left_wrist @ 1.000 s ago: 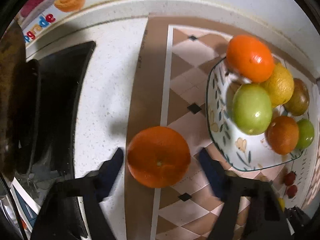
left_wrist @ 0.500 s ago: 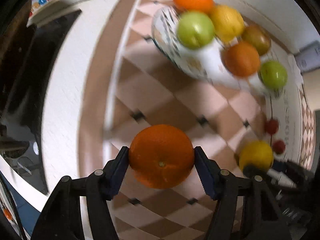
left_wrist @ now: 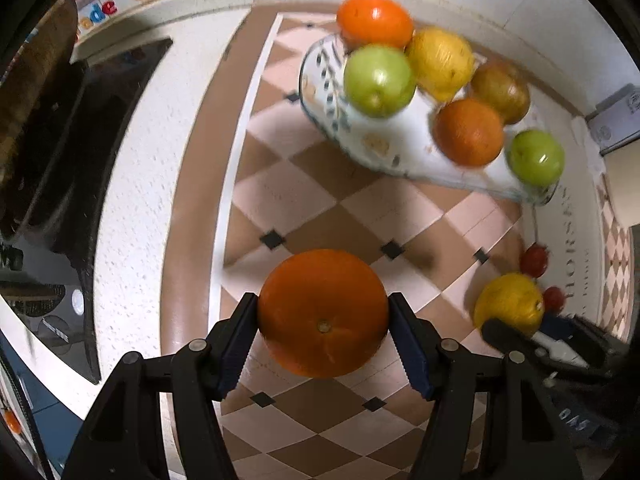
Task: Organize fruits
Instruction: 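Carry both fruits onto the plate and open both tools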
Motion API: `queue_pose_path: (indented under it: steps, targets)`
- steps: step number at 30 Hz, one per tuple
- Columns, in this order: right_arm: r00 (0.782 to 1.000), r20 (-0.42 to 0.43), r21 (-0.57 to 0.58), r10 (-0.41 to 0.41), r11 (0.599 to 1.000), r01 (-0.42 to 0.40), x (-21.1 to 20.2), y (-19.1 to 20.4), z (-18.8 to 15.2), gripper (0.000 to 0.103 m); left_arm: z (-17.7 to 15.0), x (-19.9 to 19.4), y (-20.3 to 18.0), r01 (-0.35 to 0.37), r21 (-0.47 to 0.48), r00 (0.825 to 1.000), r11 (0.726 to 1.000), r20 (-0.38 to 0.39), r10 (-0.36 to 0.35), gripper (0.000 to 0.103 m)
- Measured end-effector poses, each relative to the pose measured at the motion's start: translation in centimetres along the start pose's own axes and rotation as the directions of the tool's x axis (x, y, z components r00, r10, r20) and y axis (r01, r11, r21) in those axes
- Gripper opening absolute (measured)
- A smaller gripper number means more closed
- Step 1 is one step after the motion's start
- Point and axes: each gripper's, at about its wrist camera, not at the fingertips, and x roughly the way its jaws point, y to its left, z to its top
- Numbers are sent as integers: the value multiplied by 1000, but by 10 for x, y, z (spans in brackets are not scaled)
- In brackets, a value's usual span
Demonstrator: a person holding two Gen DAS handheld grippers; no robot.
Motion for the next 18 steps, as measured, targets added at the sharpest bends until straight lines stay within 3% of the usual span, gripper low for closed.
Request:
queue_pose_path:
  steps: [7, 14, 18]
  targets:
    - [994, 98, 7, 38, 999, -39, -34, -1, 6, 61, 36, -29, -2, 54, -16, 997, 998, 64, -53, 63]
    - [972, 231, 85, 32, 995, -53, -84, -37, 53, 61, 81, -15, -18, 172, -108, 984, 979, 59, -167, 63]
    - [960, 280, 146, 1, 988, -43, -94, -63, 89, 61, 91, -1, -26, 183, -135, 983, 974, 46, -179, 63]
